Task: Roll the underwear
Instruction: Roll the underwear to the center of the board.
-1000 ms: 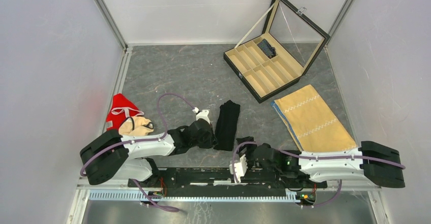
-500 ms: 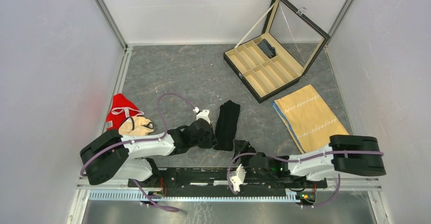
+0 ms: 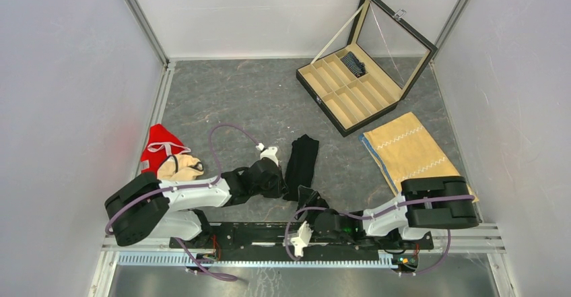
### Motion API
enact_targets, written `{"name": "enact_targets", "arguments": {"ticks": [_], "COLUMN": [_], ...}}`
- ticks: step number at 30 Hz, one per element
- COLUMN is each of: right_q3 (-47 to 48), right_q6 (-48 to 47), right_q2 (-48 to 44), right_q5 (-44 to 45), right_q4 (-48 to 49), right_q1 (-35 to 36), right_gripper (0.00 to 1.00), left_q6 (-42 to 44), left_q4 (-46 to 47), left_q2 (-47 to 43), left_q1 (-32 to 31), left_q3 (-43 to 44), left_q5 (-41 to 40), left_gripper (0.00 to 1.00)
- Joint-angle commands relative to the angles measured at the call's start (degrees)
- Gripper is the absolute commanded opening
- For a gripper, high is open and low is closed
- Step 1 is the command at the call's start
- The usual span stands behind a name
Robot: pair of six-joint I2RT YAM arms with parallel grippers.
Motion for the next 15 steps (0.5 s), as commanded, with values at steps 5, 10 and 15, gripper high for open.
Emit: {"name": "enact_targets", "arguments": {"ticks": [5,10,15], "right_q3": [5.10,6.66,7.66], "right_q6": [8.01,10.67,11.78], "right_q2": [5.62,8.34,11.58], "right_q5": [1.92,6.48,10.08], "right_q4": [-3.99,-3.18,0.51], "right_q1": [0.89,2.49,4.48], "right_gripper": [0.77,0.76,0.73], "left_q6": [-3.16,-7.89,-9.05], "left_q4": [-2.85,-2.41,-4.18], "left_q2": [-2.11,-5.71,-8.34], "left_q1": [-0.06,-0.14,-0.14], "left_q3": [-2.96,-5.33,-5.63], "left_q5": [2.52,1.87,0.71], "left_gripper": [0.02,0.02,0.02]}}
